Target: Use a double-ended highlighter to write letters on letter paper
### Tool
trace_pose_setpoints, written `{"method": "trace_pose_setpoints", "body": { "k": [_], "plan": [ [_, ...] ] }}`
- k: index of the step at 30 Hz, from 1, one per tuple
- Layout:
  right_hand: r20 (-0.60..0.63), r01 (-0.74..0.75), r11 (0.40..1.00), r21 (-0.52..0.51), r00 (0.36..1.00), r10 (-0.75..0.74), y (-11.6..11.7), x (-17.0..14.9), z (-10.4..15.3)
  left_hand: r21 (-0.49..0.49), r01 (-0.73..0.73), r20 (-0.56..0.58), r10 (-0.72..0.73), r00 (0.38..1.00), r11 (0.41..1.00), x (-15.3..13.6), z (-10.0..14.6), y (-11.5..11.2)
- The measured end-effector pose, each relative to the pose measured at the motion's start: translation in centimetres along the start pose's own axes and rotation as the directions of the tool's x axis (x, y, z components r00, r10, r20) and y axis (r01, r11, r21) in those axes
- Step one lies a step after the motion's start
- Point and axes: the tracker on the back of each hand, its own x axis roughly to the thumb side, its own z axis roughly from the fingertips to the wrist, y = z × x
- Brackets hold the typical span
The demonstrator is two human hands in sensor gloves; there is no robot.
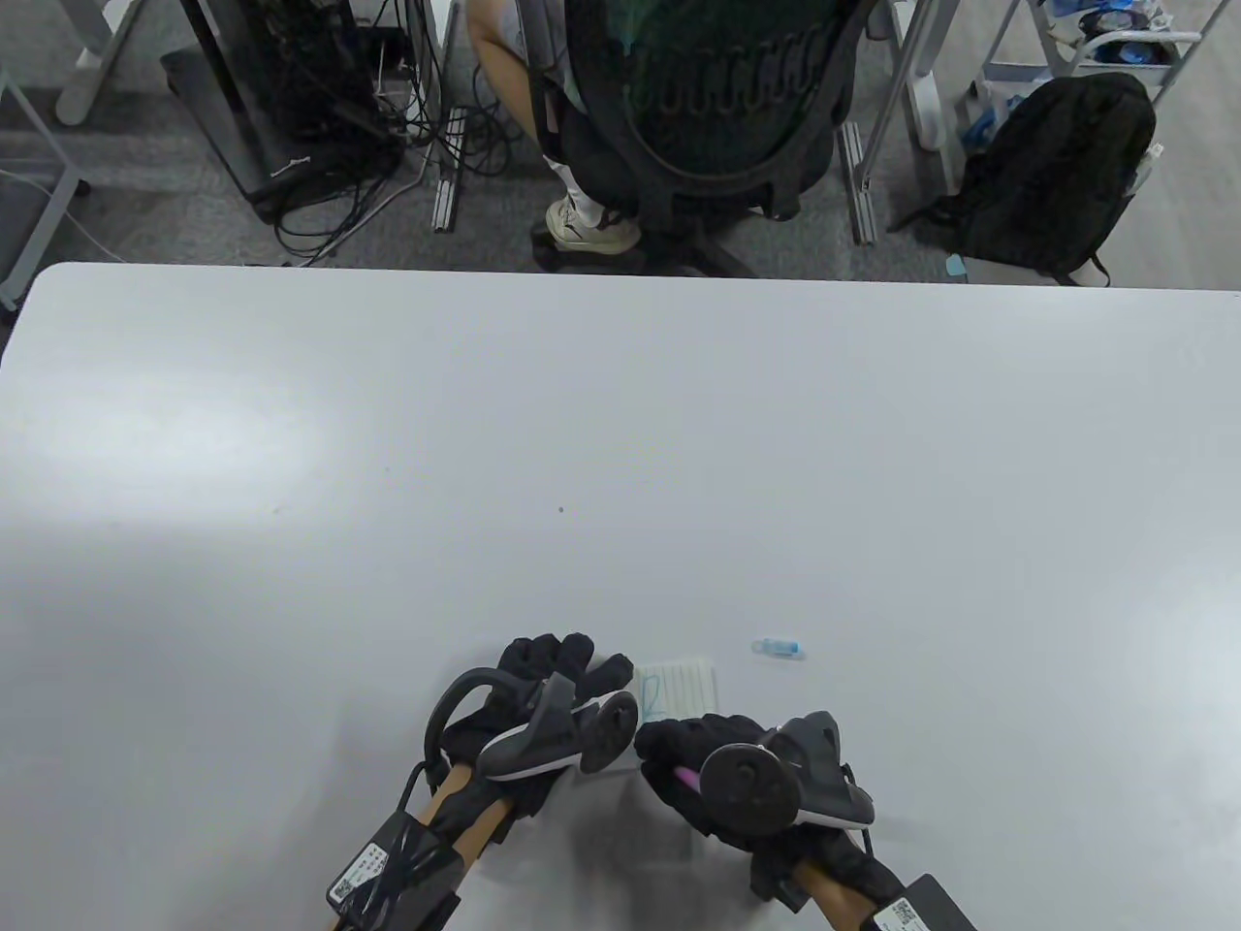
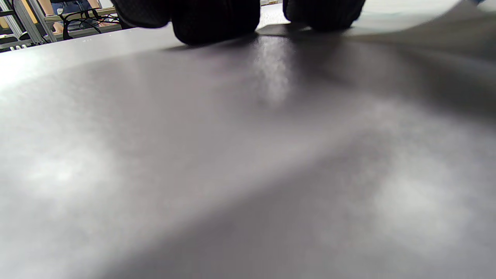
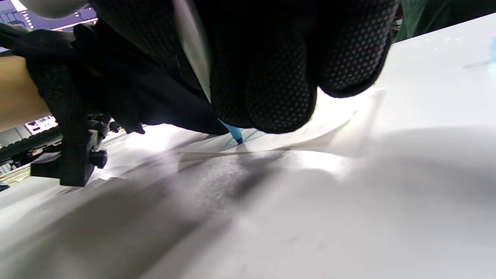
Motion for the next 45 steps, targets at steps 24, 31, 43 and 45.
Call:
{"method": "trace_pose_setpoints", "body": {
  "k": [24,31,43,45],
  "plan": [
    [-0.2,-0.129,0.988,-0.089,0.974,0.11,-1.3,-3.5,-0.8,-0.049,0.142,0.079,-0.138,0.987,0.989,1.6,0.1,-0.2],
    [-0.196,-0.132,0.988,-0.077,0.974,0.115,-1.3,-3.4,-1.0,-0.052,0.127,0.078,-0.123,0.989,0.991,1.4,0.0,-0.3],
    [-0.195,-0.153,0.986,-0.069,0.971,0.137,-1.4,-3.3,-1.1,-0.067,0.187,0.105,-0.179,0.978,0.98,2.1,0.0,-0.4],
    [-0.195,-0.153,0.986,-0.068,0.971,0.137,-1.4,-3.3,-1.1,-0.065,0.185,0.102,-0.178,0.979,0.981,2.0,-0.1,-0.3]
  ]
}}
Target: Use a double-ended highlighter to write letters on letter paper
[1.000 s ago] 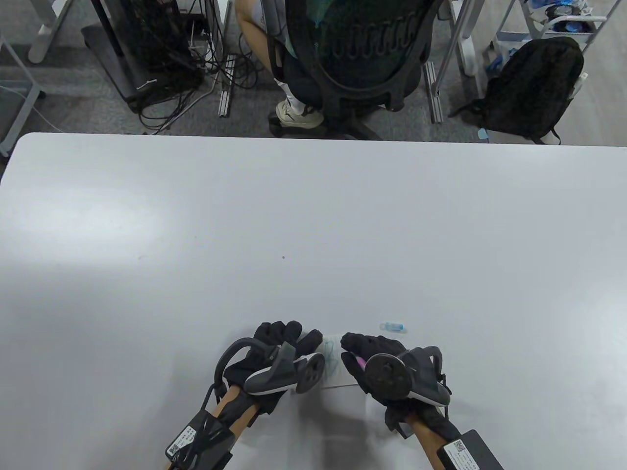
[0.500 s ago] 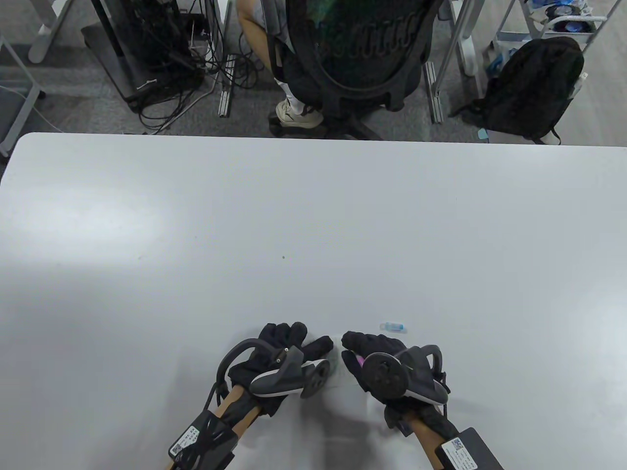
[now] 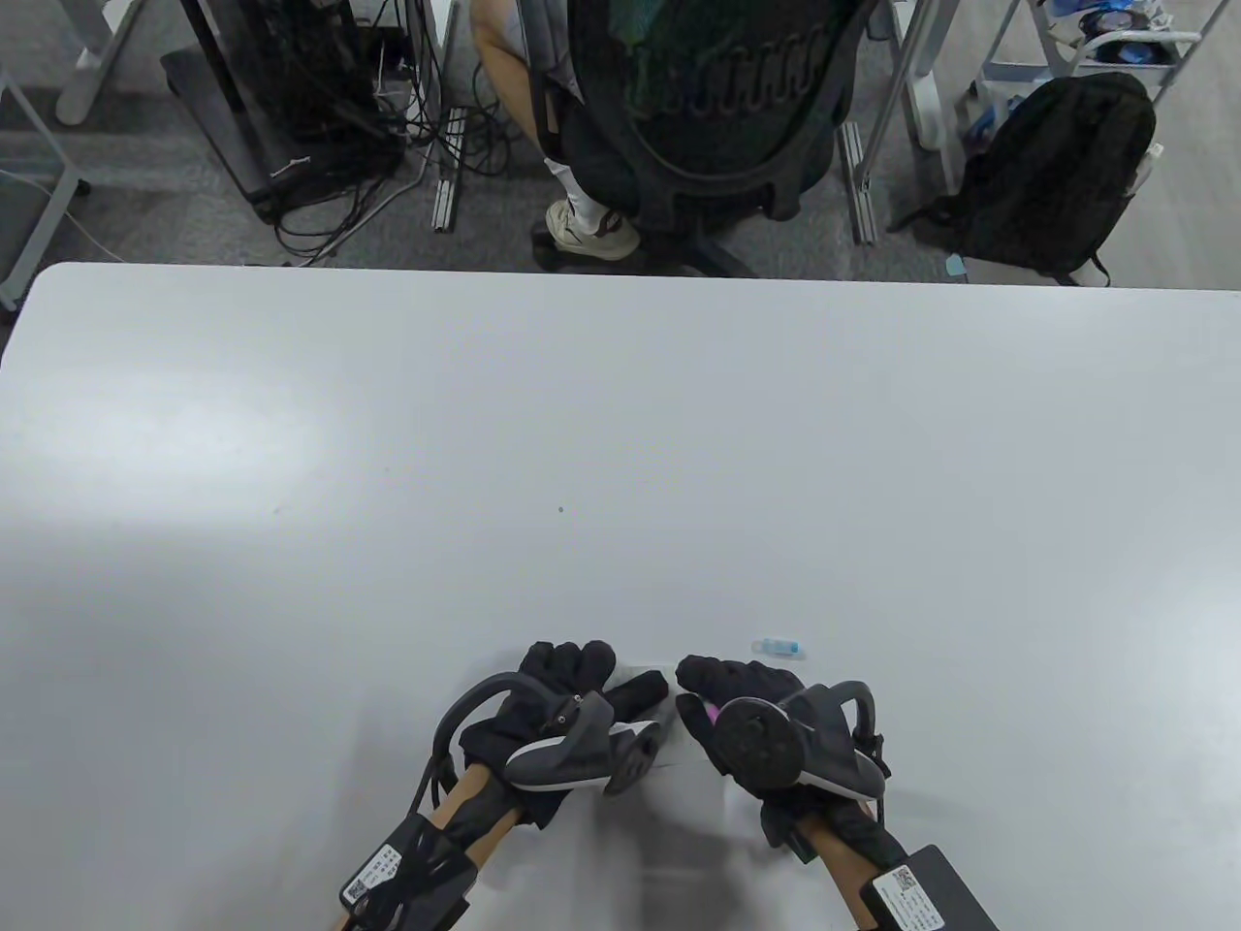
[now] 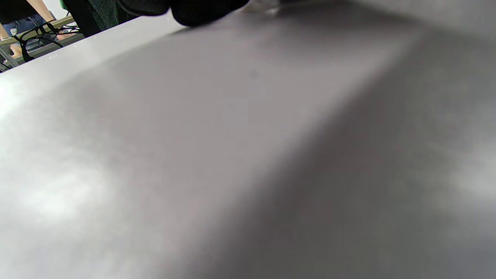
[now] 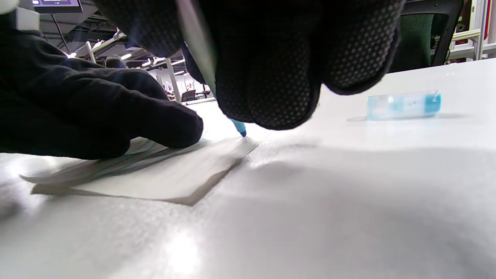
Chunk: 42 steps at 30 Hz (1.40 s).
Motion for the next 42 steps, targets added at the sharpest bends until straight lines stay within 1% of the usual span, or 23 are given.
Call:
{"method": "trace_pose_setpoints", "body": {
  "k": [6,12,16,20,24,27,31,32,33,35,40,42],
  "plan": [
    [0.013,0.004,1.0,0.023,1.0,-0.004,0.1,0.1,-0.1,-0.003,-0.014,0.002,0.014,1.0,1.0,-0.1,0.0,0.0],
    [0.061,0.097,0.992,0.085,0.993,-0.102,0.0,0.0,0.1,-0.002,-0.022,0.002,0.022,1.0,1.0,-0.1,0.0,-0.1],
    [0.085,0.16,0.974,0.159,0.981,-0.175,-0.2,-0.3,0.8,-0.001,-0.023,0.001,0.023,1.0,1.0,-0.2,0.0,-0.1],
    [0.085,0.189,0.964,0.189,0.974,-0.208,-0.4,-0.8,1.6,0.0,-0.022,0.0,0.022,1.0,1.0,-0.2,0.0,-0.1],
    [0.061,0.2,0.966,0.166,0.975,-0.213,-0.6,-1.5,2.1,0.0,-0.021,-0.001,0.021,1.0,1.0,-0.2,0.0,-0.1],
    [0.051,0.176,0.975,0.137,0.982,-0.184,-0.8,-1.8,2.3,0.001,-0.02,-0.003,0.02,1.0,1.0,-0.2,0.0,-0.1],
    [0.052,0.143,0.981,0.128,0.987,-0.151,-1.0,-1.9,2.3,0.0,-0.023,-0.002,0.023,1.0,1.0,-0.2,0.0,-0.1],
    [0.059,0.145,0.983,0.114,0.987,-0.152,-1.2,-2.0,2.3,0.0,-0.024,-0.002,0.024,1.0,1.0,-0.2,0.0,-0.1],
    [0.051,0.178,0.981,0.078,0.982,-0.182,-1.4,-2.1,2.3,-0.001,-0.024,-0.002,0.024,1.0,1.0,-0.2,0.0,-0.1],
    [0.03,0.218,0.975,0.039,0.975,-0.219,-1.7,-2.1,2.3,0.0,-0.024,-0.001,0.024,1.0,1.0,-0.2,-0.1,-0.1],
    [0.012,0.173,0.985,-0.013,0.985,-0.173,-2.1,-1.7,1.9,0.017,-0.037,0.001,0.037,0.999,0.999,-0.5,0.0,-0.1],
    [0.016,0.148,0.989,-0.018,0.989,-0.148,-2.0,-1.5,1.8,0.017,-0.05,0.0,0.051,0.999,0.999,-0.6,0.0,0.0]
  ]
}}
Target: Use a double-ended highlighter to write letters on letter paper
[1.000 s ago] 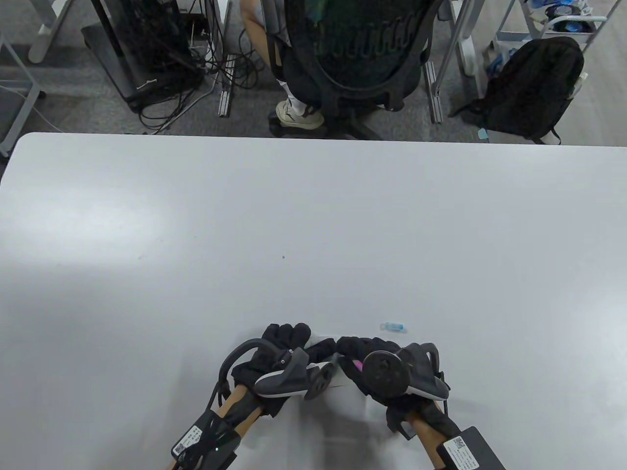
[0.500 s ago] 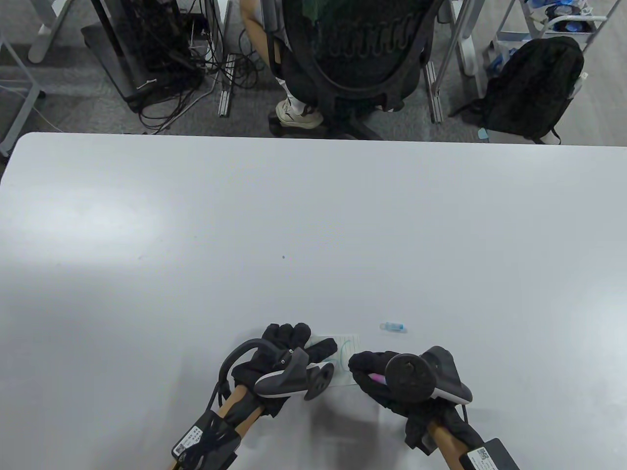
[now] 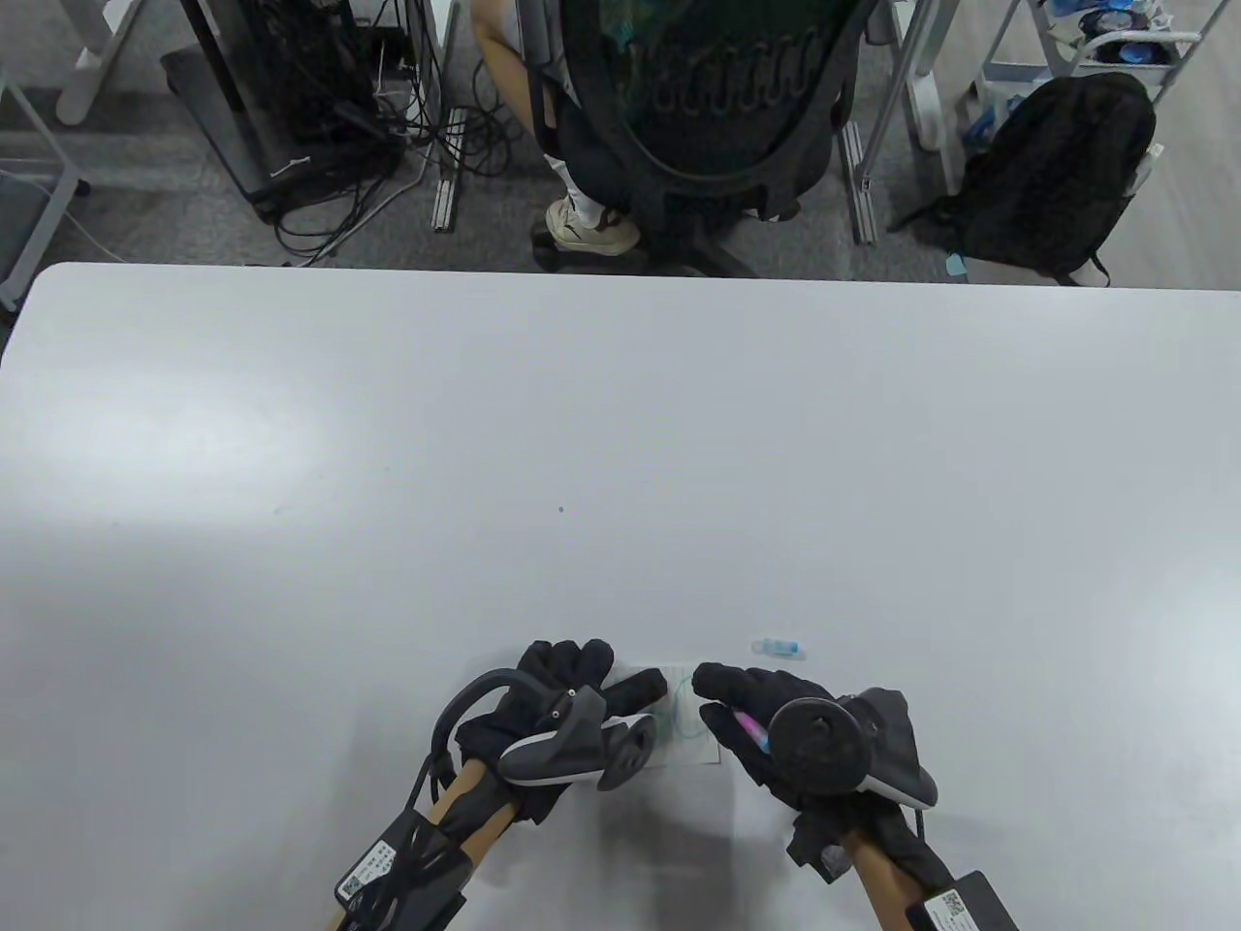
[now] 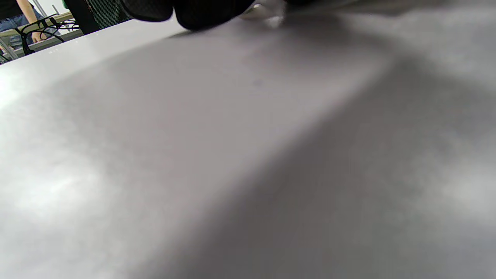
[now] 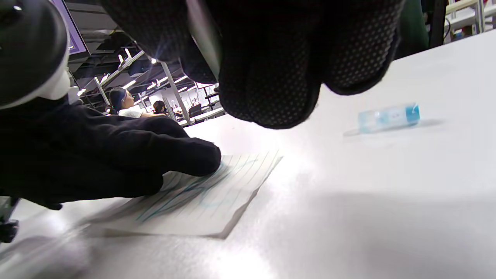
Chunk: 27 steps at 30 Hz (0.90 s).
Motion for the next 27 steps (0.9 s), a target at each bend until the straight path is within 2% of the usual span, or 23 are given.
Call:
{"method": "trace_pose_setpoints", "body": {
  "k": [8,13,27],
  "plan": [
    [0.042,-0.116,0.993,-0.028,0.992,0.117,0.2,1.0,-0.1,0.01,-0.104,-0.003,0.104,0.995,0.995,-0.9,0.4,0.3],
    [0.066,-0.155,0.986,-0.055,0.985,0.158,0.0,1.4,-0.1,0.055,-0.095,-0.028,0.096,0.995,0.994,-1.4,1.0,0.8],
    [0.082,-0.304,0.943,-0.137,0.945,0.317,-0.6,2.0,0.5,0.141,-0.197,-0.046,0.206,0.978,0.97,-2.1,3.5,2.6]
  ]
}}
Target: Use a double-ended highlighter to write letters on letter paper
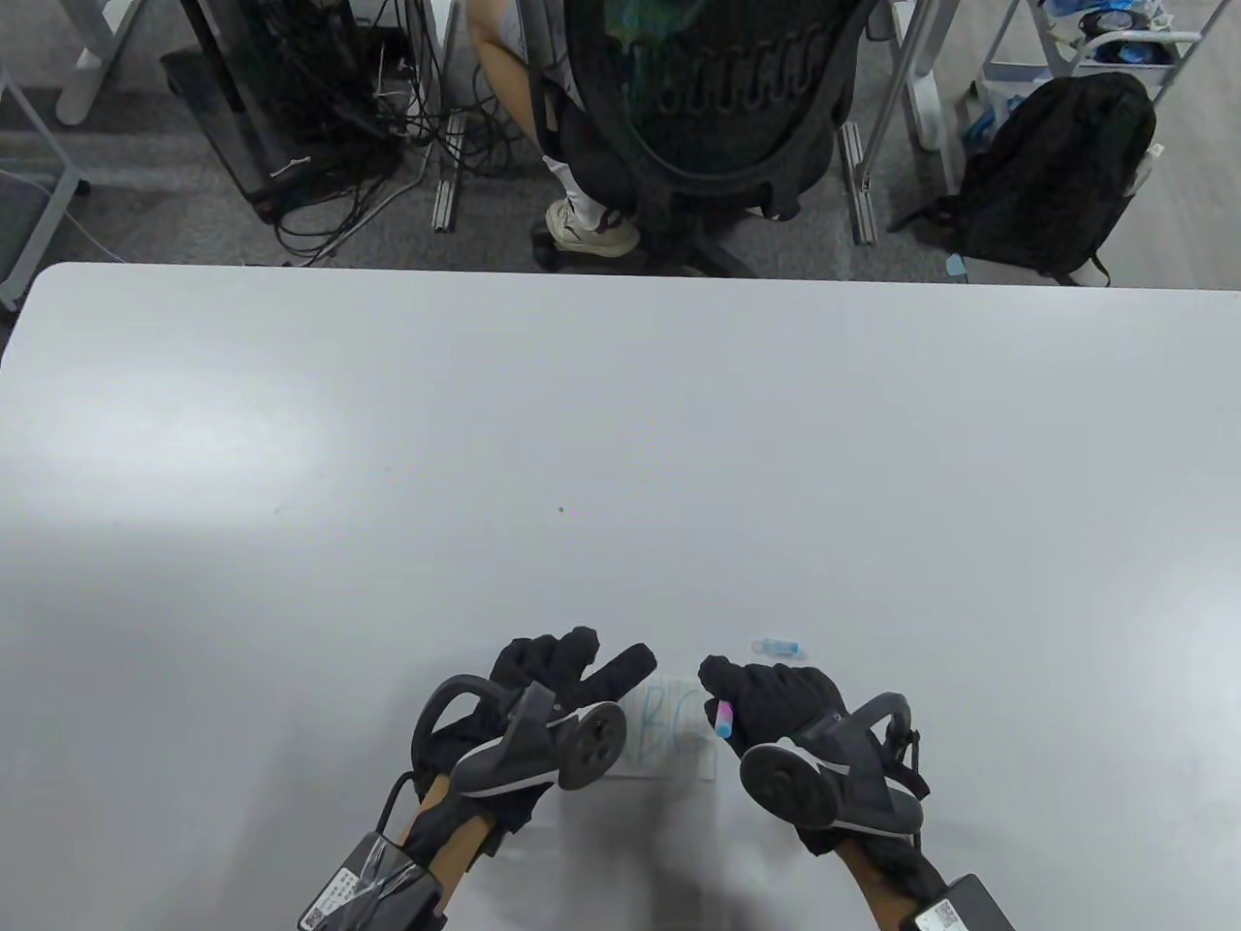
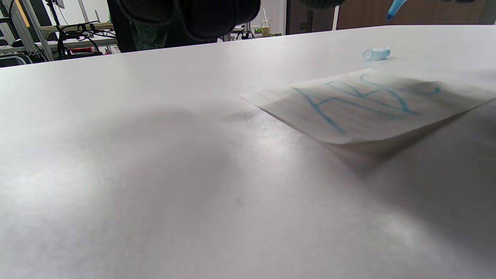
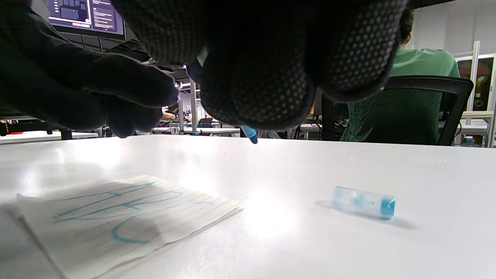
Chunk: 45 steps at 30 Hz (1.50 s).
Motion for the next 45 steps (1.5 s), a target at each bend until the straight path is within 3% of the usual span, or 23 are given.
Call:
{"method": "trace_pose_setpoints", "body": {
  "k": [12,25,38,45],
  "plan": [
    [0.038,-0.119,0.993,-0.002,0.992,0.119,0.2,1.6,0.0,0.031,-0.074,-0.012,0.074,0.997,0.997,0.3,1.9,-0.1],
    [0.097,-0.286,0.956,0.07,0.956,0.278,2.1,3.4,0.0,0.081,-0.136,0.079,0.13,0.988,0.987,1.8,3.7,-0.2],
    [0.143,-0.307,0.948,0.079,0.945,0.294,2.7,4.8,0.0,0.131,-0.073,0.083,0.062,0.995,0.989,2.9,3.7,-0.3],
    [0.151,-0.347,0.938,0.018,0.928,0.34,2.3,5.4,0.1,0.152,-0.031,0.068,0.021,0.997,0.988,3.1,3.8,-0.1]
  ]
}}
